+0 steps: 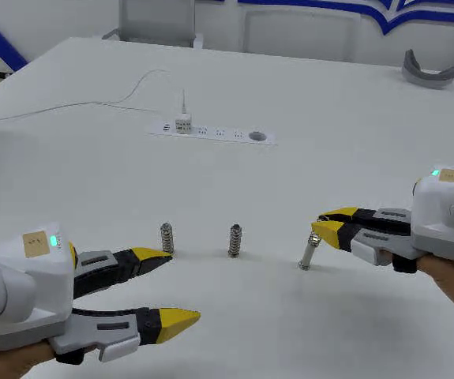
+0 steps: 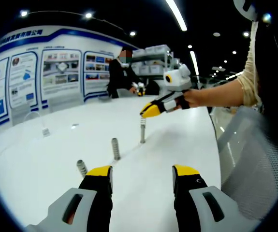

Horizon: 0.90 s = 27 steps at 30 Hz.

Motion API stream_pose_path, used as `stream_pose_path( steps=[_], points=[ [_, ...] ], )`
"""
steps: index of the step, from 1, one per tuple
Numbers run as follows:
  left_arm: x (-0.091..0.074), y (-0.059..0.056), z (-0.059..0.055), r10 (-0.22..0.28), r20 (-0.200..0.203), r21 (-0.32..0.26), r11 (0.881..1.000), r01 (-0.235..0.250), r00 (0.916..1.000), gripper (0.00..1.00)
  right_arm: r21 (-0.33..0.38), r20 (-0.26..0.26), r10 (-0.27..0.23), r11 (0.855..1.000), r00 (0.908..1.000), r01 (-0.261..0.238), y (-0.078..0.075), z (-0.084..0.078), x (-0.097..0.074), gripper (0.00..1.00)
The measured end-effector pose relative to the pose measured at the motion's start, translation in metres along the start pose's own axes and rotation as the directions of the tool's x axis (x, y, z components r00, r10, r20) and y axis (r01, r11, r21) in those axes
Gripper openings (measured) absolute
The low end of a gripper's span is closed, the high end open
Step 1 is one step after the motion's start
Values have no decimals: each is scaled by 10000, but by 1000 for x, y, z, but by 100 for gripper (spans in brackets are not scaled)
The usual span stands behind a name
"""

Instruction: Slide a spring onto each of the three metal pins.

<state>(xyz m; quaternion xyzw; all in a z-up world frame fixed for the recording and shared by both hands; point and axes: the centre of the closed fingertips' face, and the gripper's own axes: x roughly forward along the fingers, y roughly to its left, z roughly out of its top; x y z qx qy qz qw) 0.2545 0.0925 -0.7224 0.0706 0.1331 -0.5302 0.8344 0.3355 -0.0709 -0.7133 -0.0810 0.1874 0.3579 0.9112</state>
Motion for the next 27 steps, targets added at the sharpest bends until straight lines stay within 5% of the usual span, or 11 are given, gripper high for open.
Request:
stream_pose_path(
  steps=[27],
  points=[
    [-1,3,-2,59,-67,-10,10000,-59,10000,50,-73,-312,-174,9998,9994,172,-9,-27,18,12]
  ],
)
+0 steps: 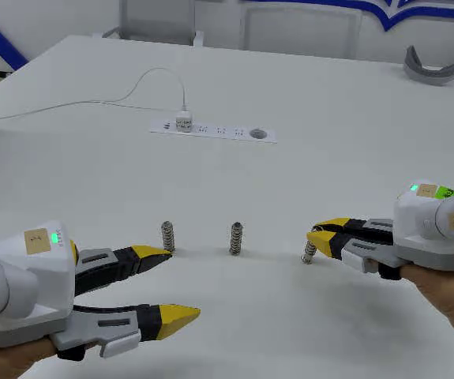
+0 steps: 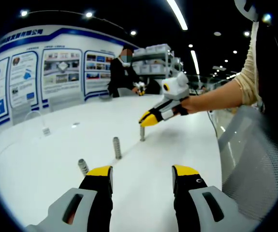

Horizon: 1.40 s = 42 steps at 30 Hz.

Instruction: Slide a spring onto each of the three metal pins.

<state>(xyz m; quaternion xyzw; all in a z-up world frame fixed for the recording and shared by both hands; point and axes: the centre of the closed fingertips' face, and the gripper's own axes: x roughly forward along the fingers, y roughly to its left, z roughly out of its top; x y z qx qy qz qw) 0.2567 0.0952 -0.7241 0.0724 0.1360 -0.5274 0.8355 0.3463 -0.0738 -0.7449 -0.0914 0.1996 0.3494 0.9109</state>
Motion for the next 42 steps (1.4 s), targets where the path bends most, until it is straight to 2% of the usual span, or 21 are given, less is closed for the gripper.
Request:
stream_pose_path(
  steps=[32,42],
  points=[
    [-5,4,-4,226,-56,-88,9997,-227,9997,51,-13,-285,-160,9999,9995,159,-6,-11,8,12],
    [-8,8,-6,367,-51,-79,9993,-368,9993,51,-242,-491,-247,9994,9985,236,-9,-18,4,18]
  ],
)
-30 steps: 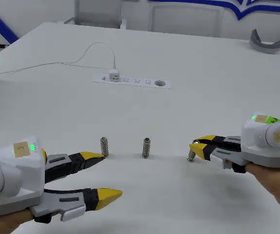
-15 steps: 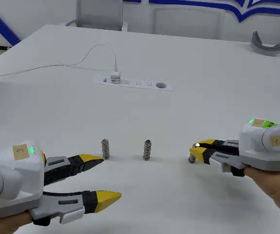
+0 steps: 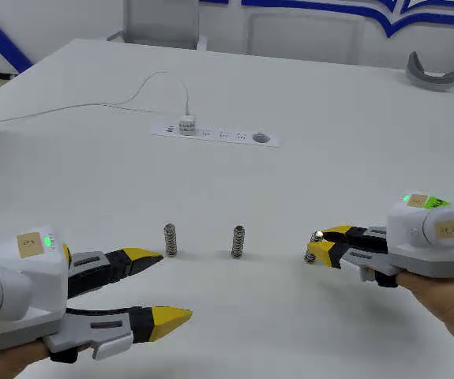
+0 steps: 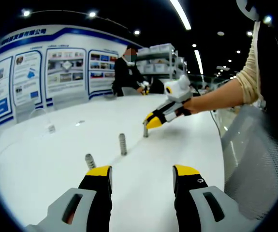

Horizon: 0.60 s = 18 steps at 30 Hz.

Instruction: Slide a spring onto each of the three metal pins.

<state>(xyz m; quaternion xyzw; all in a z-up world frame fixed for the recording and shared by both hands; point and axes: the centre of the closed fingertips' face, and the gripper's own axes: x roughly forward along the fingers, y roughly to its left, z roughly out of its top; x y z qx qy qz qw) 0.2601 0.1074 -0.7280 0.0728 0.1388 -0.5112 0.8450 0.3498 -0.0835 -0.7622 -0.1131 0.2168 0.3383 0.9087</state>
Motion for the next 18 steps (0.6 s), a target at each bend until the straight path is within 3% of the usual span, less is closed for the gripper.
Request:
stream_pose_path(
  steps=[11,18],
  points=[
    [-2,7,-3,172,-17,-64,9998,-172,9999,53,-120,-36,71,9999,10000,-71,-1,-7,-19,28],
    [-5,12,-9,300,-106,-113,9995,-301,9995,57,-277,18,256,9993,9997,-256,8,-11,-29,35]
  ],
)
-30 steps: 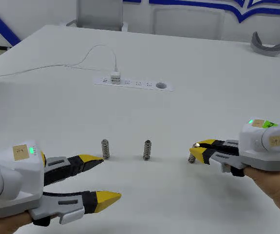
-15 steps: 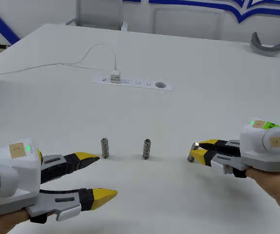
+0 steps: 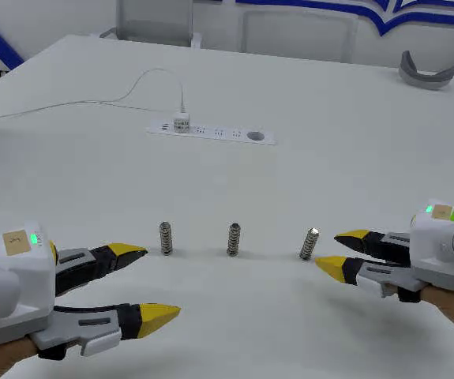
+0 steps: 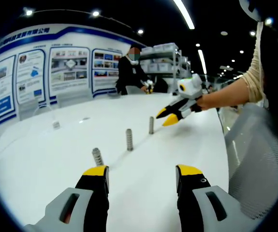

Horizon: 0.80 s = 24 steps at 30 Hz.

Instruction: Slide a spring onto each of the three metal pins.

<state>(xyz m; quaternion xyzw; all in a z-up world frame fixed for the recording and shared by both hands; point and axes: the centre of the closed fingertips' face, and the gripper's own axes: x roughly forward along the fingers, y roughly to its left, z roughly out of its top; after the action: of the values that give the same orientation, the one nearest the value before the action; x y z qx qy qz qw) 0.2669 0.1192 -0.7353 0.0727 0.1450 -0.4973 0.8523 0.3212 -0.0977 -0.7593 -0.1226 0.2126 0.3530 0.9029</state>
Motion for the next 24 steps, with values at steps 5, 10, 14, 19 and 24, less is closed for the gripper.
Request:
stream_pose_path(
  steps=[5,10,14,19,24],
  points=[
    [-2,3,-7,99,-152,-44,9999,-99,9998,58,-155,53,141,9998,9999,-140,9,-1,-5,41],
    [-4,7,-14,236,-285,-80,9997,-238,9993,60,-103,158,226,9997,9996,-224,14,-1,-10,46],
    [-6,11,-19,405,-404,-120,9991,-410,9984,62,-89,219,242,9997,9995,-240,18,-2,-15,48],
    [-10,16,-26,587,-530,-167,9981,-597,9969,64,-127,245,329,9994,9992,-326,24,-2,-19,51],
    [-14,19,-30,776,-601,-240,9966,-791,9952,66,-261,204,459,9986,9987,-453,31,-3,-20,53]
  ],
)
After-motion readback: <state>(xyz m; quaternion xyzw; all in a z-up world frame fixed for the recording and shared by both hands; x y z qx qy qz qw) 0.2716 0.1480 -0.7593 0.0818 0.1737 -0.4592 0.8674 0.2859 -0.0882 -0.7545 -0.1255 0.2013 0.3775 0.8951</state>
